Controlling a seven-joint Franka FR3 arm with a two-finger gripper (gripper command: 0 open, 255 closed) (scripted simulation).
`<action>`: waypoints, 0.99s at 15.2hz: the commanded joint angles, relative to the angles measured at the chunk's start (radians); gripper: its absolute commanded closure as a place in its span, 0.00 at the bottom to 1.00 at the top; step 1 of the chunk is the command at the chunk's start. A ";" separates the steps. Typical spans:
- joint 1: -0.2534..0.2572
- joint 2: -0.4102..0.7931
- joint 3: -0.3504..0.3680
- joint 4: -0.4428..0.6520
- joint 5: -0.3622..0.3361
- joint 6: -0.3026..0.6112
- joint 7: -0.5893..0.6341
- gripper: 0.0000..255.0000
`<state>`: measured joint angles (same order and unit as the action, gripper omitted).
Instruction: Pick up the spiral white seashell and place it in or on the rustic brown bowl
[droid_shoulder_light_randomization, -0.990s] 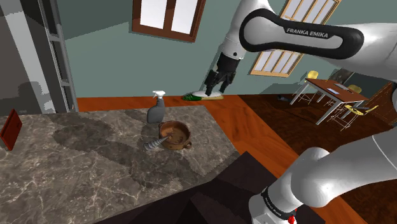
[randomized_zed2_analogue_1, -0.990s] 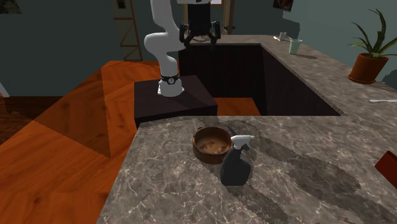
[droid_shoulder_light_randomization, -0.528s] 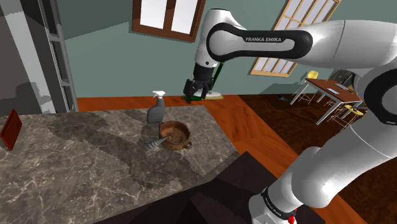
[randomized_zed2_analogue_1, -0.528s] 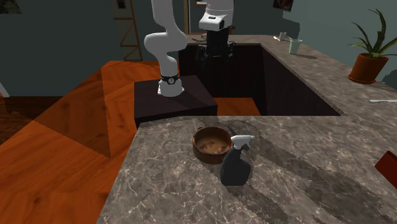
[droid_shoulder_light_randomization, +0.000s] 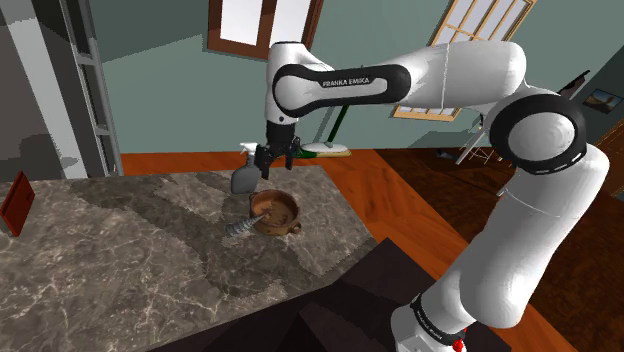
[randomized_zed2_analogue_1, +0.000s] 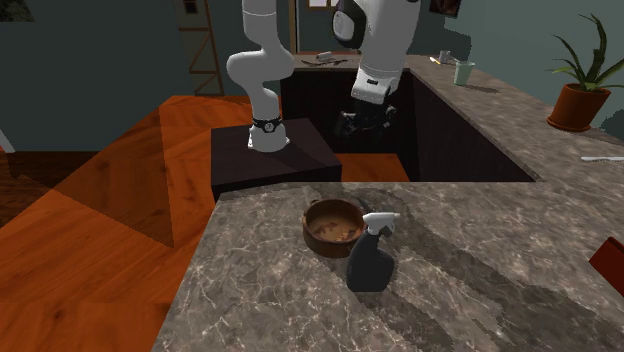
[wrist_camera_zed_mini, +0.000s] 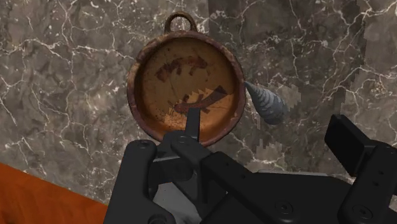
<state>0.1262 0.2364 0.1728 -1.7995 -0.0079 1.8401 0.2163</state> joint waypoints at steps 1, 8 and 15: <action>0.017 0.087 0.007 0.075 -0.016 -0.015 0.014 0.00; 0.083 0.389 0.012 0.350 -0.063 -0.081 0.038 0.00; 0.147 0.665 0.007 0.648 -0.091 -0.174 0.039 0.00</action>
<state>0.2697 0.8869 0.1797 -1.1600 -0.0977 1.6637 0.2552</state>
